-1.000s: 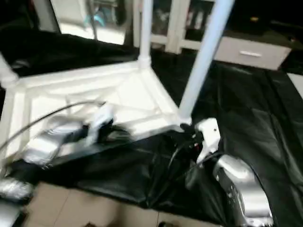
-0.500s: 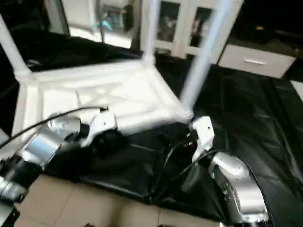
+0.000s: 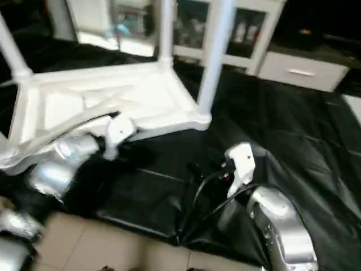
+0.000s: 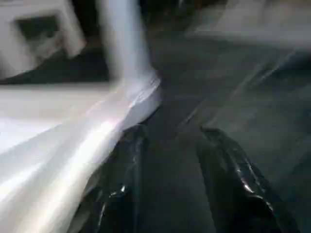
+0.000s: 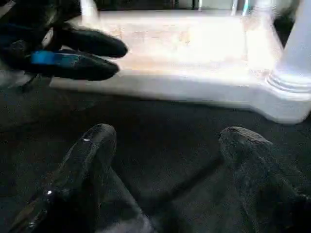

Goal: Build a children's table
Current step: Rotate leg to tighten

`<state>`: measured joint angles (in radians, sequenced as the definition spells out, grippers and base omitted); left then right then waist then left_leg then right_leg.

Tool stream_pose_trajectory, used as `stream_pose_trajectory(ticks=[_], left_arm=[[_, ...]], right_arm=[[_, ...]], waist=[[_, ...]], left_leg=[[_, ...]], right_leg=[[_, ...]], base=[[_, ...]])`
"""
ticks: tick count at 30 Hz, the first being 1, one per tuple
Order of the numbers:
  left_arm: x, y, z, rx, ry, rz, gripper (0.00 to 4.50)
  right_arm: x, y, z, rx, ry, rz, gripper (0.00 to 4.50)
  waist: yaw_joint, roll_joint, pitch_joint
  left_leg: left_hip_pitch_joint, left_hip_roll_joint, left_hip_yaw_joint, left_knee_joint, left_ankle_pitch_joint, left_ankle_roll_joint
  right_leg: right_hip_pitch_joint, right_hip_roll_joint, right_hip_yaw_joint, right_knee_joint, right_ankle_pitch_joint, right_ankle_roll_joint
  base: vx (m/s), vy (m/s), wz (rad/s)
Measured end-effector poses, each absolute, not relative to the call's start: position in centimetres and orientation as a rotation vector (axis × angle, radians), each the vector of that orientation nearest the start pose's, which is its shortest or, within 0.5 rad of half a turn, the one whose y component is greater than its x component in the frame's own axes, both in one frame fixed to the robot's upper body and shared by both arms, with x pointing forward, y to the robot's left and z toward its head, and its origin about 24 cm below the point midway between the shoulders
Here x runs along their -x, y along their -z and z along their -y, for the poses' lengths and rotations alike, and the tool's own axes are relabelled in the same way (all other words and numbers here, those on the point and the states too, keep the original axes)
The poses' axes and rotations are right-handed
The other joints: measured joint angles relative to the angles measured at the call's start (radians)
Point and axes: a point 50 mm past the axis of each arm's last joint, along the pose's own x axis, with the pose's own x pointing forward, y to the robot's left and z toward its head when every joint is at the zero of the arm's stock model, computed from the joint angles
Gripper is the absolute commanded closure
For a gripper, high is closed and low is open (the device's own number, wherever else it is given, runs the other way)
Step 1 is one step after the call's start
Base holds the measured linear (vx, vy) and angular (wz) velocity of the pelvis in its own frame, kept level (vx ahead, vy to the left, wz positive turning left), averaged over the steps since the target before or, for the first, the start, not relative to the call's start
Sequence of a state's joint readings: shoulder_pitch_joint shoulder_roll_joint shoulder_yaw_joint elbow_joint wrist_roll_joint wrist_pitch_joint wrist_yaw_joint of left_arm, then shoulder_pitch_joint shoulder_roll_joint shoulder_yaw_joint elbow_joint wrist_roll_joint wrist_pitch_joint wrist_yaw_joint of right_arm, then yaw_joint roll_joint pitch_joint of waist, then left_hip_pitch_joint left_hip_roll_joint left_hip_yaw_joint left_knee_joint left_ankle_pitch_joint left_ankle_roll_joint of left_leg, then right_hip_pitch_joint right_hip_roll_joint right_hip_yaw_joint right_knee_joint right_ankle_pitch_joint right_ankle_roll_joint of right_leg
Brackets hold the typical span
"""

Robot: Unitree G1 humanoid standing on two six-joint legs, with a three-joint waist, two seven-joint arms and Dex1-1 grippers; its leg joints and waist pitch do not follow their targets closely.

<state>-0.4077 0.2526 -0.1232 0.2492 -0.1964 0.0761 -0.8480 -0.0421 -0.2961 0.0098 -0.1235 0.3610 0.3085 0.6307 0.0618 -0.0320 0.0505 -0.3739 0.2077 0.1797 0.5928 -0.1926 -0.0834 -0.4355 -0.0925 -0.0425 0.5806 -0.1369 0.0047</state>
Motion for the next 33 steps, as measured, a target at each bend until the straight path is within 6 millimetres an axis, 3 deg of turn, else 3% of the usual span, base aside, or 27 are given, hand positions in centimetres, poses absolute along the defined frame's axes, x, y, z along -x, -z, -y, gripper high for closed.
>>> stream_pose_trajectory(ticks=[2, 6, 9, 16, 23, 26, 30, 33], left_arm=[[-29.1, -8.3, -12.8, -0.005, 1.022, 0.011, 2.06], [-27.1, -7.4, -16.9, 0.051, 0.969, -0.031, 1.77], [-26.4, -7.6, -19.3, 0.084, 0.914, -0.019, 1.57], [-23.9, -10.3, -26.8, 0.077, 0.837, -0.045, 0.96], [-20.8, -8.2, -31.2, 0.017, 0.810, -0.236, 0.53], [-20.0, -8.2, -33.7, 0.012, 0.718, -0.253, 0.12], [-19.2, -8.8, -36.9, -0.023, 0.570, -0.189, 0.03], [-17.9, -9.7, -40.6, -0.058, 0.385, -0.136, 0.03]], right_arm=[[-24.8, -6.5, 16.1, -0.102, -0.702, -0.120, 0.79], [-24.5, -6.9, 16.2, -0.118, -0.710, -0.095, 0.79], [-24.5, -6.9, 16.5, -0.125, -0.701, -0.091, 0.79], [-24.5, -7.1, 17.1, -0.102, -0.709, -0.083, 0.79], [-24.5, -7.1, 17.3, -0.100, -0.704, -0.082, 0.79], [-24.5, -7.1, 17.3, -0.100, -0.702, -0.081, 0.79], [-24.6, -6.9, 17.3, -0.105, -0.700, -0.083, 0.79], [-24.6, -6.9, 17.1, -0.112, -0.703, -0.082, 0.79]], waist=[[-0.003, 0.001, 0.000], [-0.007, 0.013, -0.003], [-0.003, 0.015, -0.003], [-0.010, 0.014, -0.004], [-0.012, 0.010, -0.008], [-0.012, 0.008, -0.009], [-0.011, 0.003, -0.012], [-0.012, -0.001, -0.014]], left_leg=[[0.003, 0.001, 0.001, -0.001, 0.000, 0.000], [0.007, 0.002, 0.001, -0.002, -0.001, -0.001], [0.008, 0.001, 0.000, -0.001, 0.000, -0.002], [0.009, 0.000, -0.005, -0.001, 0.000, -0.002], [0.010, -0.001, -0.006, -0.001, 0.000, -0.002], [0.010, -0.001, -0.007, -0.001, 0.000, -0.002], [0.011, -0.001, -0.007, -0.001, 0.000, -0.002], [0.013, 0.000, -0.010, -0.002, 0.000, -0.002]], right_leg=[[-0.001, 0.002, -0.002, 0.000, -0.002, 0.001], [0.002, 0.004, -0.001, 0.001, -0.003, 0.003], [0.003, 0.003, 0.000, 0.002, -0.005, 0.009], [0.003, 0.003, 0.001, 0.002, -0.006, 0.010], [0.004, 0.003, 0.002, 0.002, -0.006, 0.010], [0.005, 0.004, 0.001, 0.002, -0.006, 0.010], [0.006, 0.004, 0.001, 0.002, -0.006, 0.010], [0.007, 0.005, 0.000, 0.002, -0.006, 0.010]], base=[[0.000, 0.000, 0.00], [0.000, 0.000, 0.00], [0.000, 0.000, 0.00], [0.000, 0.000, 0.00], [0.000, 0.000, 0.00], [0.000, 0.000, 0.00], [0.000, 0.000, 0.00], [0.000, 0.000, 0.00]])
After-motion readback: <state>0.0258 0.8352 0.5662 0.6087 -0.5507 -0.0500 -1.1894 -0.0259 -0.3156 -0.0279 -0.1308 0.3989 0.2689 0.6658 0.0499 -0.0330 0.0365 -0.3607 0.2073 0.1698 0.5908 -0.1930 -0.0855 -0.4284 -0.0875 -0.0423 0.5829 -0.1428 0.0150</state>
